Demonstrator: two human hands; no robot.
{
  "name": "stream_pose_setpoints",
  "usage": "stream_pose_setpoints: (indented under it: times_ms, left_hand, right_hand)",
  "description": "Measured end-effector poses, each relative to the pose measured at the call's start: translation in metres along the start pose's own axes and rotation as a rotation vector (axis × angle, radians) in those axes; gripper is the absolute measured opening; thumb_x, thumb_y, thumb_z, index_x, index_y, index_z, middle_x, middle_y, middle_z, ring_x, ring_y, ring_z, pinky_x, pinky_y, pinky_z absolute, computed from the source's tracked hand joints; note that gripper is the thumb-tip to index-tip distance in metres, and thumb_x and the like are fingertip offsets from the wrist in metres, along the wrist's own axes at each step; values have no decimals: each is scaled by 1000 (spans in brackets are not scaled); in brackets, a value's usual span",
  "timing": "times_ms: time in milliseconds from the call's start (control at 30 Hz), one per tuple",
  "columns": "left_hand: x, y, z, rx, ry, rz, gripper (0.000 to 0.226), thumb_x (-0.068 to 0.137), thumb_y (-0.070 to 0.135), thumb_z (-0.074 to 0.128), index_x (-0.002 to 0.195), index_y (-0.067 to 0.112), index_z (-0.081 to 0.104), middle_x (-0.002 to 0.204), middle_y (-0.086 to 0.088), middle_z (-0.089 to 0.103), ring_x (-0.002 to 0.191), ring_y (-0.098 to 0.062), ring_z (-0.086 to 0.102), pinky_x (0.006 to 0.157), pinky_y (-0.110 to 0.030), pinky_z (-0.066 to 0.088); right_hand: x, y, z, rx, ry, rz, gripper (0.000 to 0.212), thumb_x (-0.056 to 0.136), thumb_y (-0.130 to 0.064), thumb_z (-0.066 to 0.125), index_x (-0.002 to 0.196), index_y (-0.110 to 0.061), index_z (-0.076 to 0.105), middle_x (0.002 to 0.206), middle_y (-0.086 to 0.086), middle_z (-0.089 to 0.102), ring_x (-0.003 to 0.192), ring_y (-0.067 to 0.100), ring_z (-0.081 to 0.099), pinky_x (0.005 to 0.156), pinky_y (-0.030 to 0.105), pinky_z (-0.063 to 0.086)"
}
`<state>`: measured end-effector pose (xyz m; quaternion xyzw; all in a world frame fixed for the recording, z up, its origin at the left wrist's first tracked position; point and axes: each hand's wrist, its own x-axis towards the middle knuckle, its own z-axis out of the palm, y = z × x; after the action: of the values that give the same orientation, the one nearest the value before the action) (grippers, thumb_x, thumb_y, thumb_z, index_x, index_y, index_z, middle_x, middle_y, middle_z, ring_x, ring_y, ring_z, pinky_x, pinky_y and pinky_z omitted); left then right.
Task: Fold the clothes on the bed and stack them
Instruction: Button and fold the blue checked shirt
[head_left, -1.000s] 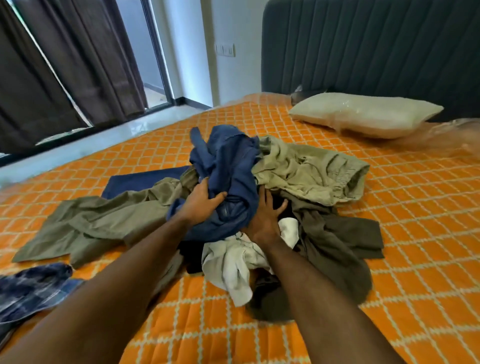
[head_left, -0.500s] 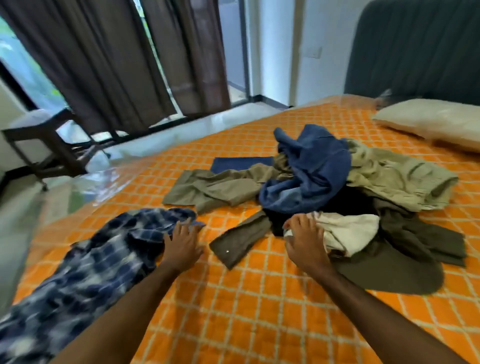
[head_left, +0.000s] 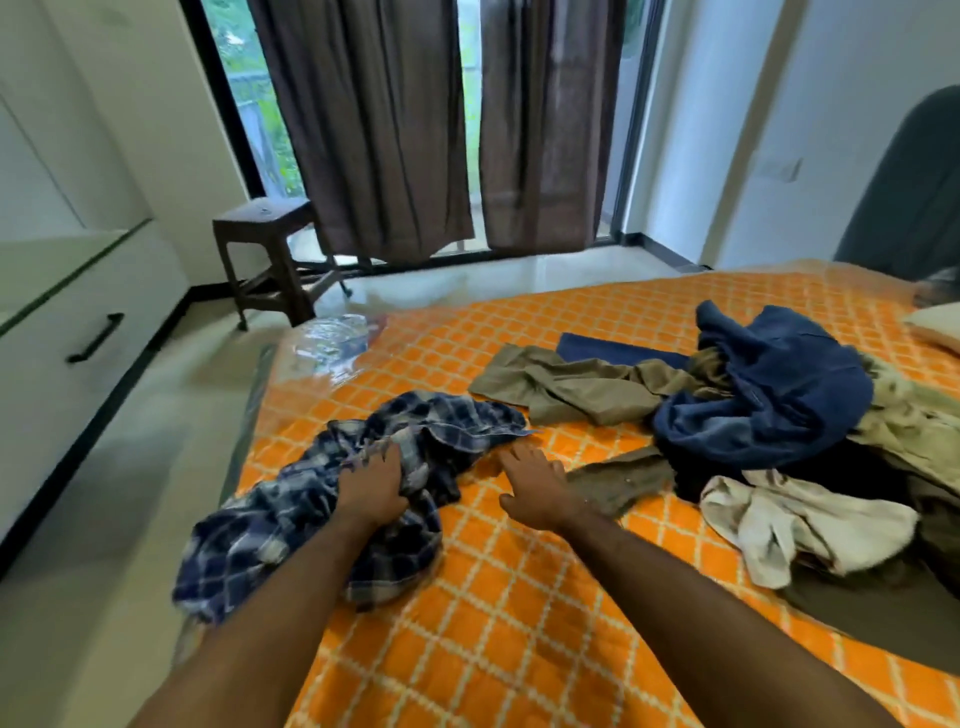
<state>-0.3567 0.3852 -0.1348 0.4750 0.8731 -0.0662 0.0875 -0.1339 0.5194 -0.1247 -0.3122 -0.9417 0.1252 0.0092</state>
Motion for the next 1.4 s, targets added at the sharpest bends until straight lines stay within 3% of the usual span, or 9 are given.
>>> stream_pose_setpoints:
  times_ms: [133, 233, 500, 633, 800, 933, 1033, 1233, 1400]
  left_hand:
    - [-22, -10, 16, -101, 73, 47, 45, 95, 29, 54, 135, 16, 37, 102, -4, 58, 86, -24, 58, 75, -44, 45]
    - [-32, -17, 11, -112, 114, 88, 20, 97, 31, 51, 112, 19, 51, 106, -2, 56, 91, -21, 56, 73, -36, 44]
    - [-9, -27, -17, -287, 288, 276, 41, 82, 53, 32, 85, 26, 63, 94, 9, 47, 85, -13, 49, 76, -37, 38]
    - [25, -4, -25, -391, 373, 332, 23, 96, 49, 50, 100, 27, 55, 96, 7, 60, 78, -13, 58, 78, -36, 46]
    - [65, 18, -15, -199, 122, 227, 59, 94, 47, 57, 139, 17, 33, 134, -6, 49, 92, -28, 62, 79, -40, 50]
    - [67, 17, -2, -83, 170, 113, 53, 95, 43, 53, 138, 18, 35, 123, -5, 52, 86, -23, 60, 72, -37, 51]
    - [52, 18, -14, -206, 194, 70, 37, 96, 38, 53, 128, 21, 45, 108, -2, 58, 85, -23, 58, 77, -39, 50]
    - [15, 15, -106, -524, 482, 111, 14, 102, 23, 44, 96, 19, 56, 83, 0, 57, 72, -22, 52, 59, -34, 35]
    - [-45, 0, -199, -669, 705, 181, 27, 94, 24, 41, 105, 17, 65, 105, -7, 63, 101, -28, 58, 87, -41, 47]
  right_hand:
    - [2, -24, 1, -38, -20, -53, 42, 92, -34, 58, 127, -16, 43, 129, 8, 41, 120, 32, 41, 94, 48, 34]
    - [1, -29, 0, -9, -25, -57, 37, 93, -31, 58, 124, -17, 44, 125, 7, 42, 117, 32, 42, 92, 48, 33]
    - [46, -27, 7, 52, -8, 9, 62, 94, -29, 61, 147, -18, 31, 147, 8, 38, 134, 36, 37, 103, 56, 37]
    - [109, -29, 18, 14, -41, 31, 67, 92, -31, 64, 150, -23, 32, 149, 5, 37, 135, 32, 35, 107, 55, 33]
    - [136, -32, 25, 22, -124, 63, 24, 97, -33, 53, 117, -19, 52, 112, 5, 49, 113, 30, 51, 107, 55, 32]
    - [124, -27, 15, 298, -71, 19, 11, 97, -30, 53, 94, -21, 47, 96, 2, 45, 88, 24, 48, 87, 46, 44]
    - [108, -25, -13, 485, -89, -38, 21, 99, -25, 56, 83, -21, 44, 84, 1, 45, 72, 15, 43, 68, 34, 35]
    - [86, -28, -88, 592, -86, -57, 26, 100, -34, 56, 111, -11, 52, 106, 13, 60, 92, 28, 60, 84, 46, 49]
    - [34, -56, -172, 601, 66, -165, 32, 93, -36, 72, 108, -14, 54, 98, 13, 70, 82, 26, 68, 67, 34, 51]
